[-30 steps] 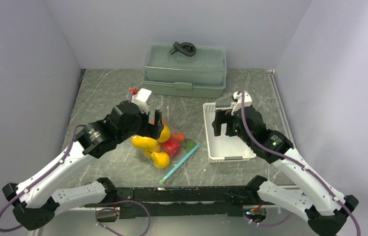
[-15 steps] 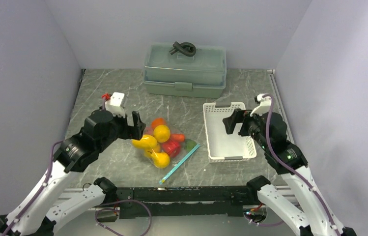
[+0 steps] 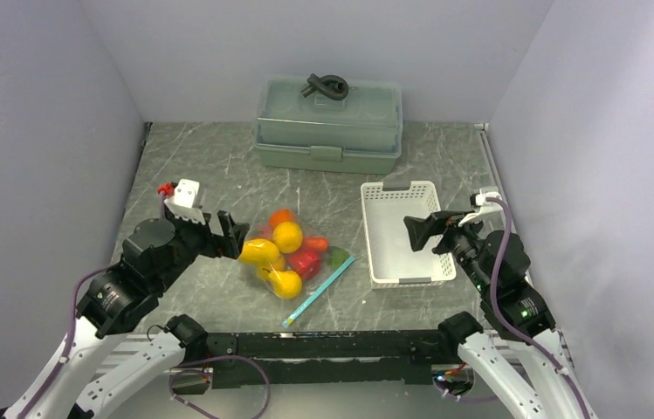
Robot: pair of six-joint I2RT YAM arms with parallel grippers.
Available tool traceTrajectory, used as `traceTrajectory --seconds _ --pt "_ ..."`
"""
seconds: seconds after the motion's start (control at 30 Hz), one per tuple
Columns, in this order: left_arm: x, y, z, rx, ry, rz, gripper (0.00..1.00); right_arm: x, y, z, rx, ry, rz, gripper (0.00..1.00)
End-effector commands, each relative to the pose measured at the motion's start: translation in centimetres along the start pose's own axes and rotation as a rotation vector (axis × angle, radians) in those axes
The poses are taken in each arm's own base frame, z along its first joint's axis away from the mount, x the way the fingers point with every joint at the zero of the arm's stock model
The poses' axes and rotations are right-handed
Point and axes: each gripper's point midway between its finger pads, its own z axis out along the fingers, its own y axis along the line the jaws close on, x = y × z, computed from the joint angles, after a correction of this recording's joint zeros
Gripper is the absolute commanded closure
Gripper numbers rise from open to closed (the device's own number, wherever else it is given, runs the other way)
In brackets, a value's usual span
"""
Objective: Place the food in the zip-top bag and seal the zipper
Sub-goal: Reset both arms
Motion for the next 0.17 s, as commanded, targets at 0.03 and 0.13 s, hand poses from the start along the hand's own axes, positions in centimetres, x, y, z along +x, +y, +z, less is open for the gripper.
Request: traceTrajectory --seconds 0.03,0.13 --pt "-0.39 -0.04 0.33 -0.002 -0.009 0.008 0.0 -1.59 0.73 0.1 -0.036 -0.065 -0.012 0.0" --pt "-0.35 -0.41 0.42 0.016 -0.003 0.005 0.0 -1.45 0.79 0.3 -0.037 -0.054 -0.011 0.0"
